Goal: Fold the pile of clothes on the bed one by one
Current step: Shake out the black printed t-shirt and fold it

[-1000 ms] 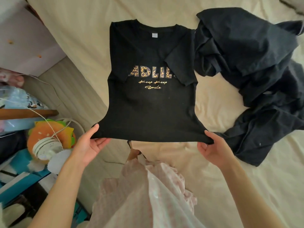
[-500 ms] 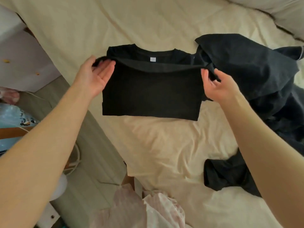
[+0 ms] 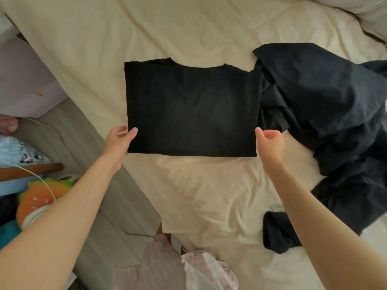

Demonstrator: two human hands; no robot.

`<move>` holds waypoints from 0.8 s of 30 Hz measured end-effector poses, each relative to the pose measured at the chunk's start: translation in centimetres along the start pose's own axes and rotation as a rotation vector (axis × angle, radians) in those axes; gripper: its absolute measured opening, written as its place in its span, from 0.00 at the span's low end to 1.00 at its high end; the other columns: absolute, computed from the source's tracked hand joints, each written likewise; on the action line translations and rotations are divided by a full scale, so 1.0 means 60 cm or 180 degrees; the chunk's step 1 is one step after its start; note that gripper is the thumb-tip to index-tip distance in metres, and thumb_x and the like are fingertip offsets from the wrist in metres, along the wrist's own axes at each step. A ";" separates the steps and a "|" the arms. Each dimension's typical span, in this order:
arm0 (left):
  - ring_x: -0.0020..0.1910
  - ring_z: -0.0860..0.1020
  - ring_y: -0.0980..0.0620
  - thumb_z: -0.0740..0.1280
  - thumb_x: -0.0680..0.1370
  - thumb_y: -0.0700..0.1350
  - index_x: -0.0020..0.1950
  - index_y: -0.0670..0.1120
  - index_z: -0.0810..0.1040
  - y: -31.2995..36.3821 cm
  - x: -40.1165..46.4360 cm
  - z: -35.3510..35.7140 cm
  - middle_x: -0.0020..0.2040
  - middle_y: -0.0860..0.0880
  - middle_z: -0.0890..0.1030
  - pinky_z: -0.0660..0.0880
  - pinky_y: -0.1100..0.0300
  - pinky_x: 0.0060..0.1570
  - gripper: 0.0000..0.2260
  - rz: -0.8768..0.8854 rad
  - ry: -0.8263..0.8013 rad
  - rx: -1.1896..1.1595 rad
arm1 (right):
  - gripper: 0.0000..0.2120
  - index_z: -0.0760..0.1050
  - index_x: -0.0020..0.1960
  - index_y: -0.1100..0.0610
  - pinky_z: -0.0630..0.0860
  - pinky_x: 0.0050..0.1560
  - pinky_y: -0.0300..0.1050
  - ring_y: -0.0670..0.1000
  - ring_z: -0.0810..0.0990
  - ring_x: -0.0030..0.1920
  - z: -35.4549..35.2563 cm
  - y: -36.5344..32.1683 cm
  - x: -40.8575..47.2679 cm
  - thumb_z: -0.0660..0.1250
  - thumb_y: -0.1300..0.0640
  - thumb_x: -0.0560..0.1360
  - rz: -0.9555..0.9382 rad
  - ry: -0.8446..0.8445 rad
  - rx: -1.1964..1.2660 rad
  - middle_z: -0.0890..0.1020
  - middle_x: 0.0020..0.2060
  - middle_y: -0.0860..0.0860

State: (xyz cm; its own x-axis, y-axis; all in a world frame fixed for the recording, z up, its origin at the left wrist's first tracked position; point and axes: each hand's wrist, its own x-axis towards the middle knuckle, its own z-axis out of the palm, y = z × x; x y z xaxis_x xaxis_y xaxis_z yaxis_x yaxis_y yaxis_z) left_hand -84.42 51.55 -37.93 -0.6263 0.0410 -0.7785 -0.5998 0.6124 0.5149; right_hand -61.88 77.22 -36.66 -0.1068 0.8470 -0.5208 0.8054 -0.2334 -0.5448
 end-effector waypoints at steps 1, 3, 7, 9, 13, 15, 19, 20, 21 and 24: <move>0.63 0.73 0.47 0.66 0.78 0.49 0.67 0.46 0.69 -0.006 0.000 0.003 0.65 0.47 0.74 0.73 0.49 0.59 0.19 -0.0272 -0.0305 -0.0280 | 0.14 0.71 0.38 0.59 0.69 0.39 0.45 0.52 0.70 0.35 0.005 0.008 -0.005 0.63 0.50 0.77 0.0200 -0.0146 0.0073 0.70 0.33 0.54; 0.58 0.76 0.46 0.67 0.77 0.47 0.61 0.44 0.74 -0.016 -0.003 0.008 0.61 0.45 0.77 0.76 0.51 0.54 0.14 -0.0704 -0.0663 -0.1033 | 0.12 0.74 0.48 0.58 0.74 0.43 0.45 0.52 0.75 0.41 0.014 0.025 -0.014 0.66 0.48 0.77 0.1029 -0.0640 0.0668 0.76 0.41 0.53; 0.54 0.77 0.48 0.68 0.76 0.43 0.52 0.45 0.76 -0.032 -0.010 0.001 0.55 0.46 0.79 0.76 0.56 0.47 0.06 -0.0783 -0.0602 -0.1524 | 0.04 0.74 0.49 0.61 0.78 0.40 0.41 0.51 0.80 0.43 0.006 0.044 -0.024 0.67 0.61 0.76 0.2047 -0.0763 0.2413 0.80 0.46 0.55; 0.53 0.78 0.49 0.67 0.77 0.42 0.51 0.46 0.77 -0.036 -0.019 -0.007 0.54 0.47 0.80 0.76 0.59 0.44 0.04 -0.0498 -0.0458 -0.1523 | 0.02 0.74 0.47 0.61 0.77 0.40 0.39 0.50 0.80 0.45 -0.006 0.045 -0.028 0.66 0.63 0.76 0.2006 -0.0498 0.2620 0.79 0.47 0.55; 0.50 0.81 0.53 0.66 0.78 0.44 0.51 0.49 0.77 -0.047 -0.059 -0.012 0.51 0.50 0.81 0.79 0.61 0.43 0.03 0.0078 -0.0074 -0.1319 | 0.02 0.73 0.50 0.58 0.77 0.46 0.40 0.48 0.78 0.44 -0.016 0.044 -0.049 0.65 0.61 0.77 0.1352 -0.0203 0.1607 0.78 0.47 0.53; 0.50 0.80 0.54 0.66 0.78 0.44 0.50 0.48 0.77 -0.048 -0.075 -0.005 0.50 0.51 0.81 0.79 0.61 0.45 0.02 0.0205 0.0066 -0.1253 | 0.09 0.72 0.58 0.58 0.73 0.53 0.42 0.52 0.77 0.52 -0.011 0.045 -0.066 0.64 0.59 0.78 0.0724 0.0049 0.0431 0.76 0.54 0.54; 0.50 0.79 0.55 0.66 0.78 0.44 0.51 0.48 0.75 -0.014 -0.099 0.020 0.50 0.51 0.79 0.79 0.64 0.44 0.03 0.0564 0.0270 -0.1212 | 0.19 0.68 0.69 0.62 0.63 0.69 0.44 0.54 0.68 0.69 0.018 0.021 -0.103 0.63 0.60 0.78 -0.1661 -0.0096 -0.0944 0.71 0.67 0.56; 0.49 0.79 0.56 0.66 0.78 0.45 0.49 0.49 0.75 -0.002 -0.107 0.029 0.49 0.52 0.79 0.79 0.63 0.45 0.02 0.0705 0.0324 -0.1152 | 0.21 0.68 0.70 0.61 0.61 0.71 0.45 0.53 0.65 0.71 0.030 0.015 -0.109 0.63 0.59 0.79 -0.1976 -0.0432 -0.1072 0.69 0.70 0.55; 0.47 0.78 0.55 0.66 0.78 0.45 0.46 0.50 0.74 0.010 -0.117 0.039 0.47 0.52 0.78 0.79 0.61 0.47 0.02 0.0885 0.0387 -0.1027 | 0.22 0.66 0.72 0.60 0.60 0.72 0.45 0.52 0.62 0.73 0.041 0.011 -0.113 0.62 0.57 0.79 -0.2062 -0.0807 -0.1149 0.66 0.72 0.54; 0.39 0.74 0.58 0.66 0.77 0.46 0.42 0.51 0.71 0.046 -0.151 0.075 0.39 0.53 0.74 0.75 0.61 0.40 0.06 0.1610 0.0540 -0.0534 | 0.23 0.61 0.75 0.53 0.58 0.71 0.40 0.46 0.59 0.74 0.060 0.005 -0.115 0.57 0.49 0.81 -0.1061 -0.1741 -0.0645 0.60 0.75 0.47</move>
State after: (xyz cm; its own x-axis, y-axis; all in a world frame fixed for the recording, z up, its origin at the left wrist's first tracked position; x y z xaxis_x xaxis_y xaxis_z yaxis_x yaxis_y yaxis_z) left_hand -78.15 56.40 -31.07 -0.9197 0.1611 -0.3582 -0.2662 0.4149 0.8700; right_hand -63.01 69.61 -35.61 -0.6058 0.4818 -0.6331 0.7660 0.1383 -0.6277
